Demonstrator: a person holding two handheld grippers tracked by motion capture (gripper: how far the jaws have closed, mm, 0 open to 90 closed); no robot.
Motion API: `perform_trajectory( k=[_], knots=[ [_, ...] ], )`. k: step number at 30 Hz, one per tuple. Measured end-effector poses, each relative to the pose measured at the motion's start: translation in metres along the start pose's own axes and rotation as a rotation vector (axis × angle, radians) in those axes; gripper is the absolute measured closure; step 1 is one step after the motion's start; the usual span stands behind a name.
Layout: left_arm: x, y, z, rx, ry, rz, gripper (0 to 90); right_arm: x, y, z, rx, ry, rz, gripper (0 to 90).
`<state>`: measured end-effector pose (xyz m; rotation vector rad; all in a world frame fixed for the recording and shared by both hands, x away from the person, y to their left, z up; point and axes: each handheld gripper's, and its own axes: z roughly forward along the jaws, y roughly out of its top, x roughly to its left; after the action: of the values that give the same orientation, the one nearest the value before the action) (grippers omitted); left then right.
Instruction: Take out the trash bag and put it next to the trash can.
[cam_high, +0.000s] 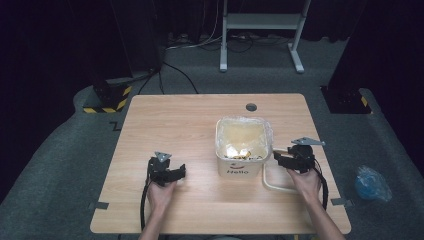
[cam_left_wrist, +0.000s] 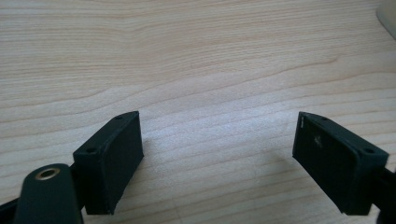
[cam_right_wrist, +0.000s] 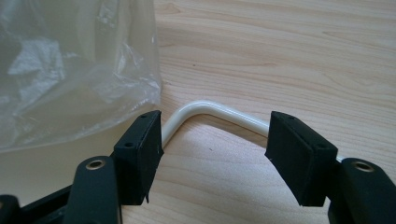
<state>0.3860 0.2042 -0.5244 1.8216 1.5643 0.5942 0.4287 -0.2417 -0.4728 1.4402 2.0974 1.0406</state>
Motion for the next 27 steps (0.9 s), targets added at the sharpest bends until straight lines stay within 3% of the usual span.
perform_trajectory(
  k=[18,27],
  knots=[
    [-0.020,0.022,-0.004,0.000,-0.052,0.045,15.3,0.009,0.009,-0.002,-0.015,0.024,-0.012,35.6],
    [-0.022,0.024,-0.004,-0.007,-0.087,0.014,15.5,0.010,0.010,-0.002,-0.014,0.033,-0.005,35.7]
  ],
)
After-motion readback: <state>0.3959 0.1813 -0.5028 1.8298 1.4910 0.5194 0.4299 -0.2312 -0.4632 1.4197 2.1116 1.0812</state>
